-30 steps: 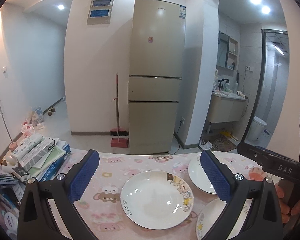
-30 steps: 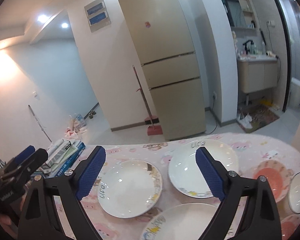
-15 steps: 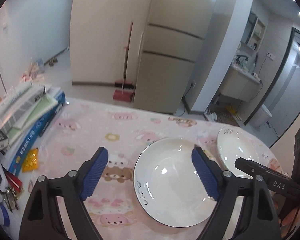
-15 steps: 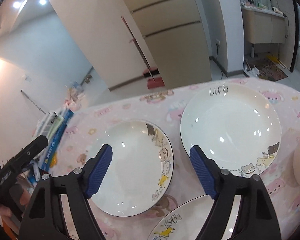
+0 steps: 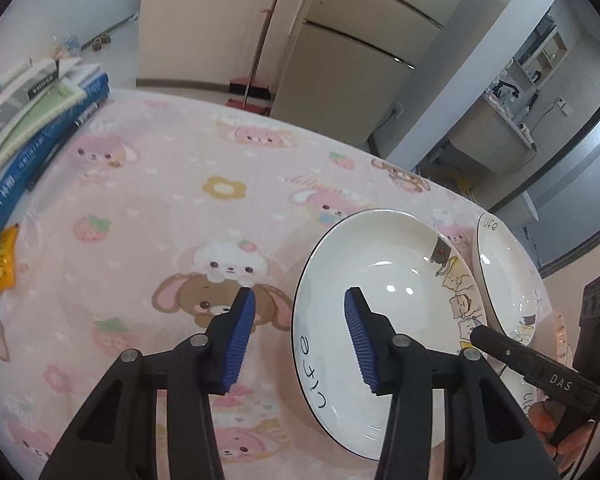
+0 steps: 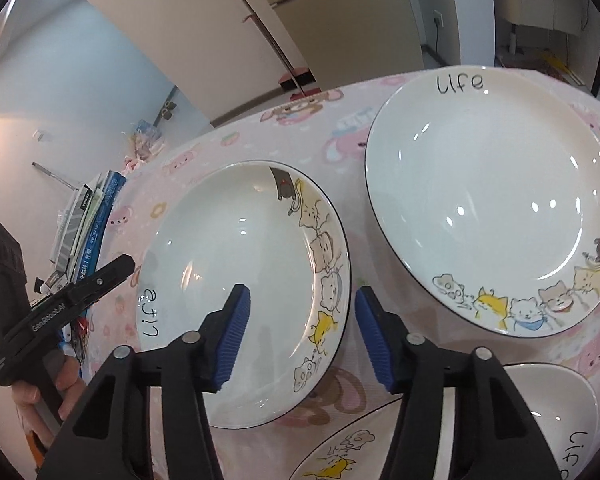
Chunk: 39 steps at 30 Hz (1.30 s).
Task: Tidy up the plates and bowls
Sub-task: 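Close the left tool on the plate rim while the right tool grips another rim point, then lift the cat-rimmed plate with both tools and carry it over another white plate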
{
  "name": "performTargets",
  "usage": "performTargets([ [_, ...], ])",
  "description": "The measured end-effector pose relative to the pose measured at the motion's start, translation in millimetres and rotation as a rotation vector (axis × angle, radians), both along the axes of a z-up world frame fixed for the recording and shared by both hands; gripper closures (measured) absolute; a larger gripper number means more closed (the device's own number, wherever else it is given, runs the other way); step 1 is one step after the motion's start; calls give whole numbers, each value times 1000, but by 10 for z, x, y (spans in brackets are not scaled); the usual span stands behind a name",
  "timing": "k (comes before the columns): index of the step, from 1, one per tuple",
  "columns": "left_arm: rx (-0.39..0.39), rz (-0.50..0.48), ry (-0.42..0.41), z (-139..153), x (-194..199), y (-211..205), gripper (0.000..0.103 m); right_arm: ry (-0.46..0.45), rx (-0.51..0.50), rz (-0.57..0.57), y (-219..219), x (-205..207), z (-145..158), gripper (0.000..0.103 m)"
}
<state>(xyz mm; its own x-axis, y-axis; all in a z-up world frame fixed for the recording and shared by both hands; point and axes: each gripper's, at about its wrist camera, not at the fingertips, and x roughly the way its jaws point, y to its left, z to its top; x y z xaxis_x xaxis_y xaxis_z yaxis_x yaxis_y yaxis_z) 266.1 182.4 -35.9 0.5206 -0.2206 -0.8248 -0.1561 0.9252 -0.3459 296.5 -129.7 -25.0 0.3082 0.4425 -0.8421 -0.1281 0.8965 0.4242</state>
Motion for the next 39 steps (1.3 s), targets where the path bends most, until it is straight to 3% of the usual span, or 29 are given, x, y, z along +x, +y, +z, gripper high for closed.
performTargets([
  [6,-72,-9,50,-208,69,18,68,46,6,-15,-28,45,-129,72],
  [8,-82,-16,60,-251,82,13,81,53,0,-19,-50,52,-141,78],
  [13,-96,-33,72,-314,99,-28,87,43,-37,13,-16,72,-184,84],
  [27,-31,-39,51,-264,82,-132,88,36,-9,-2,-69,82,-175,90],
  [39,-19,-30,-35,83,-51,-138,91,-57,1,3,-99,-31,166,90],
])
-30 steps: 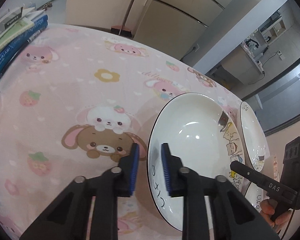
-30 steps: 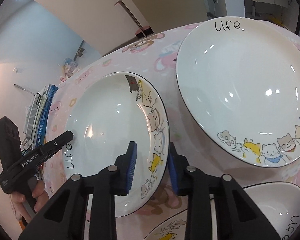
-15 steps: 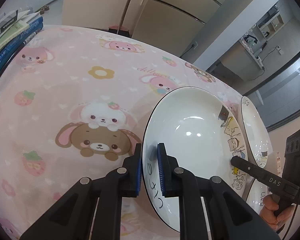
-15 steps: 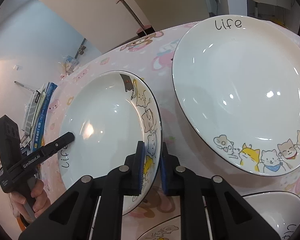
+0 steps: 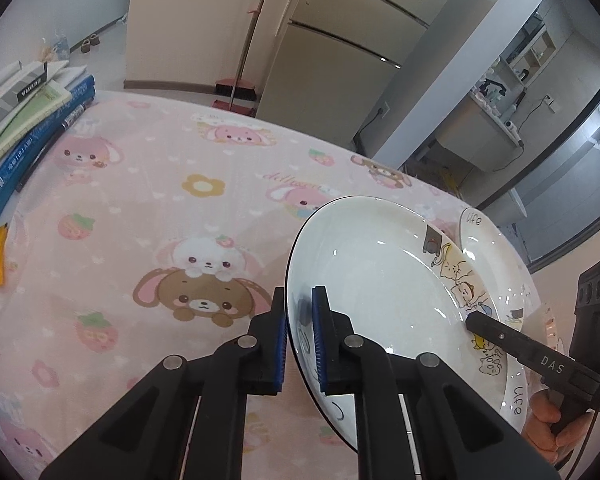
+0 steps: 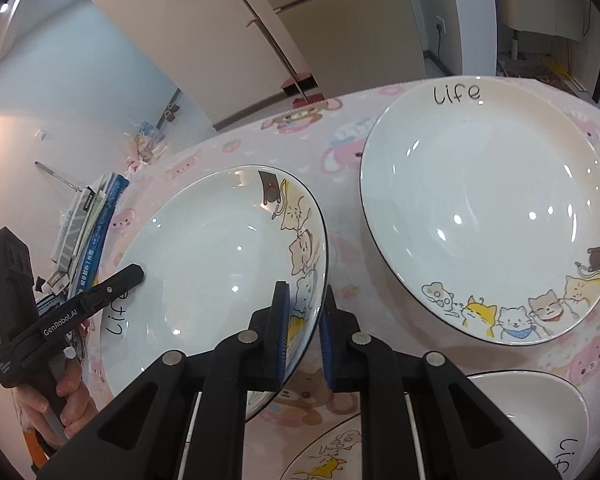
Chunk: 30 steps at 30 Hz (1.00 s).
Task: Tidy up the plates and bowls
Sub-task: 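Lift the cat-rimmed plate with both tools and carry it over another white plate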
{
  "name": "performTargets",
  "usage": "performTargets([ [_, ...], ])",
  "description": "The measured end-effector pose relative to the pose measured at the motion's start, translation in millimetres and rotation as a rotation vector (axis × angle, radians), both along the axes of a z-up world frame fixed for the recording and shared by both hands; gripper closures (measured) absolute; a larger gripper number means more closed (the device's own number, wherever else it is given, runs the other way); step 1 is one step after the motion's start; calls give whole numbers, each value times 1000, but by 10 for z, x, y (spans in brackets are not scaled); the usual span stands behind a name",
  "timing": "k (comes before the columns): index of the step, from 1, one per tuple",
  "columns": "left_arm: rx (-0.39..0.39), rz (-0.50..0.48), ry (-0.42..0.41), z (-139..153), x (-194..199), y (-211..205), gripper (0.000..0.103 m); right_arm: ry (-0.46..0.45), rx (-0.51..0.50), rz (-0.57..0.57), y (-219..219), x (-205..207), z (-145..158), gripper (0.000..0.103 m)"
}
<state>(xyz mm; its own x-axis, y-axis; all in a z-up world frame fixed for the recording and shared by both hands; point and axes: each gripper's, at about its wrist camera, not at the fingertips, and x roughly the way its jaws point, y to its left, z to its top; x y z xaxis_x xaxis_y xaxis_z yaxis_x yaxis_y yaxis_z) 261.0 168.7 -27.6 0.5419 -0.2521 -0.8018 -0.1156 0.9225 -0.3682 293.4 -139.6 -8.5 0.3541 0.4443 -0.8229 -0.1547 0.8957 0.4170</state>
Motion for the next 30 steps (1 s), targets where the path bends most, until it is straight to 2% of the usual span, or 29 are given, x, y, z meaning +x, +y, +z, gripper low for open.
performTargets([
  [8,0,-10,-61,353,-167,-69,91,-76,-1,-8,-118,-157,367,90],
  [13,-16,-48,-97,616,-284,-213,91,-103,8,-22,-296,-301,597,90],
  [18,-5,-89,-139,922,-483,-506,91,-169,-30,-47,-482,-499,958,90],
  [25,27,-140,-196,1346,-839,-915,91,-213,-17,-63,-856,-866,1282,90],
  [30,19,-166,-212,1464,-1097,-1166,91,-240,-36,-78,-1072,-1156,1437,90],
])
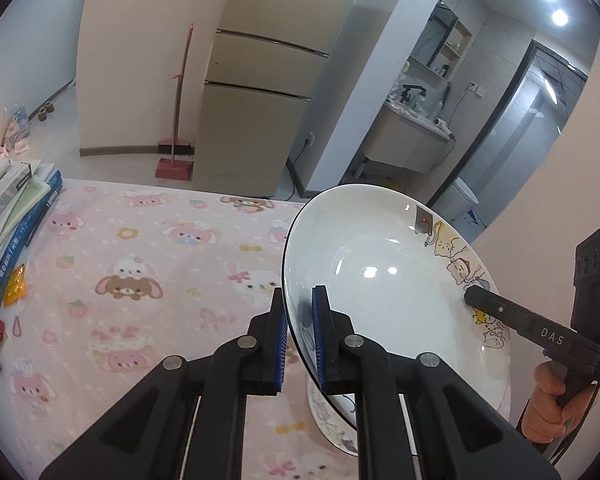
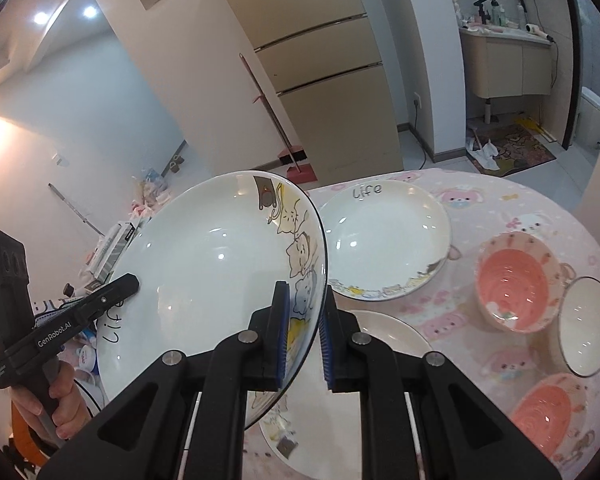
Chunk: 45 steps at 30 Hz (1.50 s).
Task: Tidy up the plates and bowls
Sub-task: 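Lift the cat-rimmed plate with both tools and carry it over another white plate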
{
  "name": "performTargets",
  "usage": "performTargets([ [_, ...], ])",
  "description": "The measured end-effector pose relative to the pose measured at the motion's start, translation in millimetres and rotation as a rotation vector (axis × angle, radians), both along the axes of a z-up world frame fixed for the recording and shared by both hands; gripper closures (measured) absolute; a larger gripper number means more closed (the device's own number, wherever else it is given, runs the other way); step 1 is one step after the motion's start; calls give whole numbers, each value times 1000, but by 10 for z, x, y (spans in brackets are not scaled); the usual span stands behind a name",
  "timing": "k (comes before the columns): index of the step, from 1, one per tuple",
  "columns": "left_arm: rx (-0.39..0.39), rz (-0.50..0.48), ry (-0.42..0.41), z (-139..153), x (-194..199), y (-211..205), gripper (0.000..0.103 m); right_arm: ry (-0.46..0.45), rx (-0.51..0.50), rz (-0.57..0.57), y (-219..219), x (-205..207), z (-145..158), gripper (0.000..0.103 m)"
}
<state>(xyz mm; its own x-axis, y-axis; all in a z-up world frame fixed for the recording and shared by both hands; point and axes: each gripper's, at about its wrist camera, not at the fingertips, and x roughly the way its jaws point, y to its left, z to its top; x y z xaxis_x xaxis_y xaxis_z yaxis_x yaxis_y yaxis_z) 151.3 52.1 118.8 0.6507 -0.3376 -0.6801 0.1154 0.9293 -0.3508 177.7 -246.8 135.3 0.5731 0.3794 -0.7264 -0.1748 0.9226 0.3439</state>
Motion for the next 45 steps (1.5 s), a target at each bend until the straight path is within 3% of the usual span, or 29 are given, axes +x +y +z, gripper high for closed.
performTargets([
  [16,55,-89,-2,-32,-462,-580,91,0,-8,-45,-514,-542,-91,89],
  [39,106,-139,115,-1167,-298,-729,88,121,-57,-43,-552,-434,-1126,88],
  [45,143,-148,105,-1347,-274,-803,87,110,-101,-47,-541,-435,-1295,87],
])
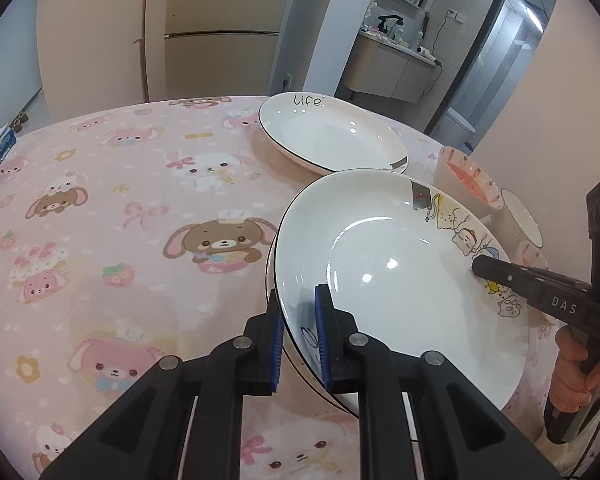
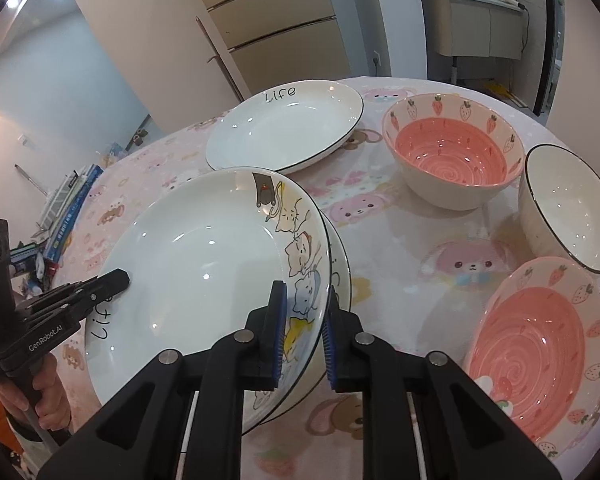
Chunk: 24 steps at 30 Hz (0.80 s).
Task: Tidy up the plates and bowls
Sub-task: 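Lift the cat-rimmed plate with both tools and carry it over another white plate, then lower the plate onto the other white plate and open both tools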
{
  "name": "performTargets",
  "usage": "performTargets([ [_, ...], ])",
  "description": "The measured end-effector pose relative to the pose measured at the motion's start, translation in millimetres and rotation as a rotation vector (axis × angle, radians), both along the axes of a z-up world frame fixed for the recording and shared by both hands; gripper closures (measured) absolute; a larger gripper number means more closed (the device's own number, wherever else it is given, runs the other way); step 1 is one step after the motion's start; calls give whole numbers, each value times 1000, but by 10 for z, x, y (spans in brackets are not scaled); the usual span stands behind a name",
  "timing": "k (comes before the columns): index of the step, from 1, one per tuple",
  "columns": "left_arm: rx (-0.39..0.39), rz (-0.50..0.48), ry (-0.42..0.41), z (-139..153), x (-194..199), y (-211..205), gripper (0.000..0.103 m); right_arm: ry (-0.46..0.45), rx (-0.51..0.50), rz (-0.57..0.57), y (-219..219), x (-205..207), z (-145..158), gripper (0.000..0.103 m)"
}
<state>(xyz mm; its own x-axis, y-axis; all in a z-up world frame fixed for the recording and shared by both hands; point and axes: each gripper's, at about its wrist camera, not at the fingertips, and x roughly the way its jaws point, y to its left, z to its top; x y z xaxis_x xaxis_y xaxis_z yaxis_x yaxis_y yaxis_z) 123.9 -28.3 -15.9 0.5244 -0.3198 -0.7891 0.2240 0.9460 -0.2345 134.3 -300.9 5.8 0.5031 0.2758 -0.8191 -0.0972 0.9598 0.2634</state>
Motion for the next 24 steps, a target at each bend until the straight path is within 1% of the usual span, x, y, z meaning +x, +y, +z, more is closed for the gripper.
performTargets([
  [5,25,-7,-13,-78,1,-34,86,-16,-36,4,25,1,-61,86],
  [11,127,-4,-84,-116,-51,-116,83,-48,-78,19,121,-8,-124,84],
  [14,145,3,-96,-154,-62,-115,83,-68,-103,28,166,-37,-145,84],
  [18,145,11,-98,-196,-83,-91,82,-101,-146,42,231,-107,-157,84],
  [24,161,23,-122,-205,-135,-128,82,-136,-166,51,244,-167,-164,84],
])
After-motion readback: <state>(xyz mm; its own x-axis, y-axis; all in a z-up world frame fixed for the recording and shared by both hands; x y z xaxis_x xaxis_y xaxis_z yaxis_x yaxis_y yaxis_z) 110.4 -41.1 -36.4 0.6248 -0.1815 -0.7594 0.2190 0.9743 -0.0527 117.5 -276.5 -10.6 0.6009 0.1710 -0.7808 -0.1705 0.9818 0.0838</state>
